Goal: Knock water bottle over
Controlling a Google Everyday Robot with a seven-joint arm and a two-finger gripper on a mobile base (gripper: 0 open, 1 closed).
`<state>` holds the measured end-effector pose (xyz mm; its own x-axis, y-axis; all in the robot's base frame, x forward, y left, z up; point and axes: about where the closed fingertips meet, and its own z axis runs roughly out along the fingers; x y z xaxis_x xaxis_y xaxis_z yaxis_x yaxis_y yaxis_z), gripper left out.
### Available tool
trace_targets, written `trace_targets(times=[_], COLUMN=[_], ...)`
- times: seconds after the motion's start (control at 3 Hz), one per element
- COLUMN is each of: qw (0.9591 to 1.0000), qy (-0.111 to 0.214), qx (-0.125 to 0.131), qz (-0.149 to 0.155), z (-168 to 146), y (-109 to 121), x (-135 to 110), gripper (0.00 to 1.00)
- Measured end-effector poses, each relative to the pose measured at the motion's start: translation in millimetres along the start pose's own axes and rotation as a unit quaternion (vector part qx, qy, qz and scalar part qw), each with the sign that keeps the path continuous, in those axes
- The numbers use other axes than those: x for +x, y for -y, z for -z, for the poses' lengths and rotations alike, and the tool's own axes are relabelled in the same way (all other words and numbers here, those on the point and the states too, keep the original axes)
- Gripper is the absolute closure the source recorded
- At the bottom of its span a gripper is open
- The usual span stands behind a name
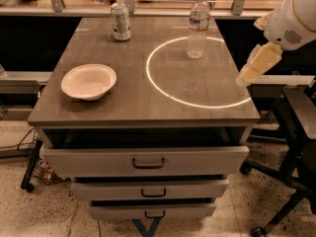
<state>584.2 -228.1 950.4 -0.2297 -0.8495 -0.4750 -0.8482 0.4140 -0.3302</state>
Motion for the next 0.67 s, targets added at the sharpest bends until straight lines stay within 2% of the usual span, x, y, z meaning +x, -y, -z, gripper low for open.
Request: trace_targets(times=[0.33,0.67], qw=[1.0,0.9995], qy=[0.004,0.02], qx=[0.001,0.011], qz=[-0.003,-0.023], z=[-1.5,-11.8], y=[-0.1,6.0], x=[-2.9,-13.1], gripper=[0.0,0.0])
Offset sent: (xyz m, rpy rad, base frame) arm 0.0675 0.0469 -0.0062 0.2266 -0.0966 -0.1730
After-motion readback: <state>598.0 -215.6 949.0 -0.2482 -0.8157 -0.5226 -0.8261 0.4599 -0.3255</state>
